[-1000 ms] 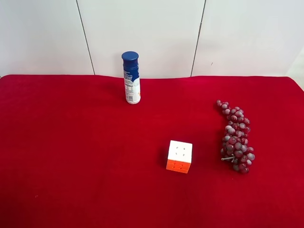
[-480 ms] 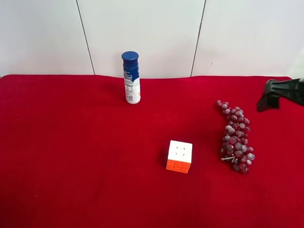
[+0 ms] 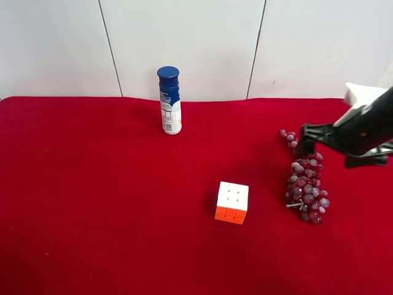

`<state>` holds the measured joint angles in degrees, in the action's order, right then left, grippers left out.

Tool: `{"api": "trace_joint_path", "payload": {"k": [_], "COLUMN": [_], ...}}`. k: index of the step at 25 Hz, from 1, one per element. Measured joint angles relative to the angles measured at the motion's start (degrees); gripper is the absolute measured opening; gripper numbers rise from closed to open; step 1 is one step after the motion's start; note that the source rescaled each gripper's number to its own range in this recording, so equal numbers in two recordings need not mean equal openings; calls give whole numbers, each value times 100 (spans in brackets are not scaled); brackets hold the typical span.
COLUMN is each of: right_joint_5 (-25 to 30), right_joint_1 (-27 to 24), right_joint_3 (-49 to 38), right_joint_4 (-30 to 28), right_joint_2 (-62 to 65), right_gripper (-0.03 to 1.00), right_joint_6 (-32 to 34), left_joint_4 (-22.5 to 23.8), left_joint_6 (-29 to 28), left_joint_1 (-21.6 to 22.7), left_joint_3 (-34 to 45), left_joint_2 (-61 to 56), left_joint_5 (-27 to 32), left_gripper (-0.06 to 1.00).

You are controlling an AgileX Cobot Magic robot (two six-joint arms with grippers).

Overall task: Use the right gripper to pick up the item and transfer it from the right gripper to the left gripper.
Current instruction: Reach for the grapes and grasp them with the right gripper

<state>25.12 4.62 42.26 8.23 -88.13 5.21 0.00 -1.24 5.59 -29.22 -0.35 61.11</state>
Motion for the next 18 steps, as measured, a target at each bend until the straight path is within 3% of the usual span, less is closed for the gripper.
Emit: {"api": "trace_joint_path", "payload": {"k": [6, 15, 18], "right_joint_5": [-458, -599, -652], "right_joint_1": [172, 184, 184], "right_joint_3": [0, -5, -5], "right_joint_4": [102, 102, 102], "right_joint_2": [-686, -1213, -1213], "right_gripper": [100, 100, 95], "right_joint_6": [-49, -49, -49], "left_joint_4": [0, 0, 0], "left_joint_6": [0, 0, 0], "left_joint_1": [0, 0, 0], "left_joint_3": [0, 0, 0], "left_joint_2": [0, 0, 0], "left_joint_5": [0, 0, 0], "left_gripper": [100, 100, 100]}}
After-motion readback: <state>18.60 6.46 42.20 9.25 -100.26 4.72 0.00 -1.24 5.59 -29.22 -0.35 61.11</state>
